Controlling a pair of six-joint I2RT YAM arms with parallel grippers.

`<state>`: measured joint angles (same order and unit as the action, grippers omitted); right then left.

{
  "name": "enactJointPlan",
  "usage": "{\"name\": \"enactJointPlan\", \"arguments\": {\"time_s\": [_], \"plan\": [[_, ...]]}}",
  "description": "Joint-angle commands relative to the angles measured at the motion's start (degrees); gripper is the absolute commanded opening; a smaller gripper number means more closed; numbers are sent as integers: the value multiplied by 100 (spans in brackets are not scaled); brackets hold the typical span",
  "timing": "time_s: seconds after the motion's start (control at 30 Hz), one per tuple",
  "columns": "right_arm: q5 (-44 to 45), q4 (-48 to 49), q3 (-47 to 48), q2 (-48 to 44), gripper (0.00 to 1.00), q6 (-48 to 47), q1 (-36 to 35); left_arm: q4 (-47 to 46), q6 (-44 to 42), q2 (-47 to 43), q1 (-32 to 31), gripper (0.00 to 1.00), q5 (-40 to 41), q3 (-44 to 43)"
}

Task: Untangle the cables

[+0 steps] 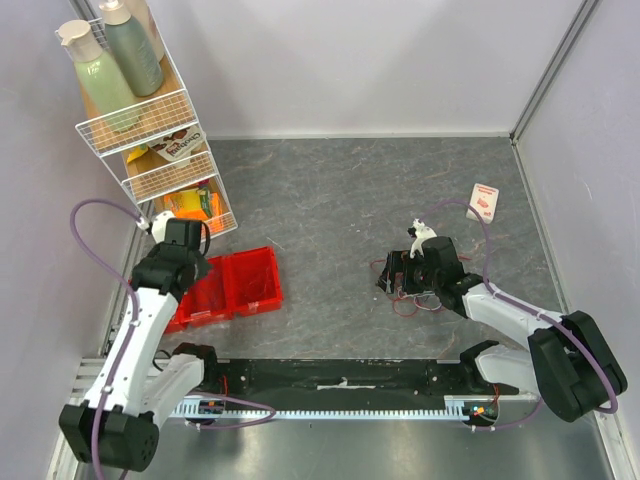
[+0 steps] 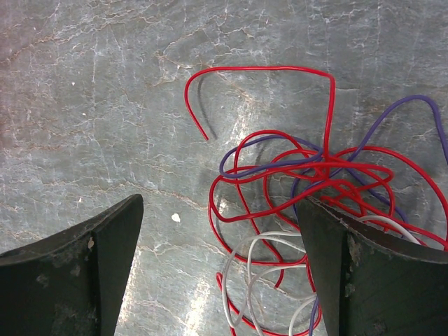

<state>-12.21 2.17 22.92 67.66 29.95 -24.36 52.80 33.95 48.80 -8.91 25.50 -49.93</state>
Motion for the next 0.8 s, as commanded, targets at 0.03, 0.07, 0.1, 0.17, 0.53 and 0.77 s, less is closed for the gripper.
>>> {"name": "enactJointPlan", "arguments": {"time_s": [0.03, 0.07, 0.1, 0.17, 0.53, 0.77], "plan": [[-89, 178, -33, -33, 98, -16, 1, -103, 1770, -63, 284, 2, -774, 668], [-89, 187, -33, -25, 98, -16, 1, -103, 1920, -98, 293, 2, -818, 782], [-98, 187, -33, 1, 98, -25, 1, -111, 2009, -116, 284, 2, -931, 862], [-115, 213, -24, 28, 98, -16, 1, -190, 2106, -37, 293, 2, -1134, 1029], [-151, 275, -16, 116, 98, 2, 1, 416, 2336, -395, 293, 89, -378, 573], [-2, -550, 441, -164, 97, -113, 1, -996, 668, -1258, 293, 90, -2519, 379]]}}
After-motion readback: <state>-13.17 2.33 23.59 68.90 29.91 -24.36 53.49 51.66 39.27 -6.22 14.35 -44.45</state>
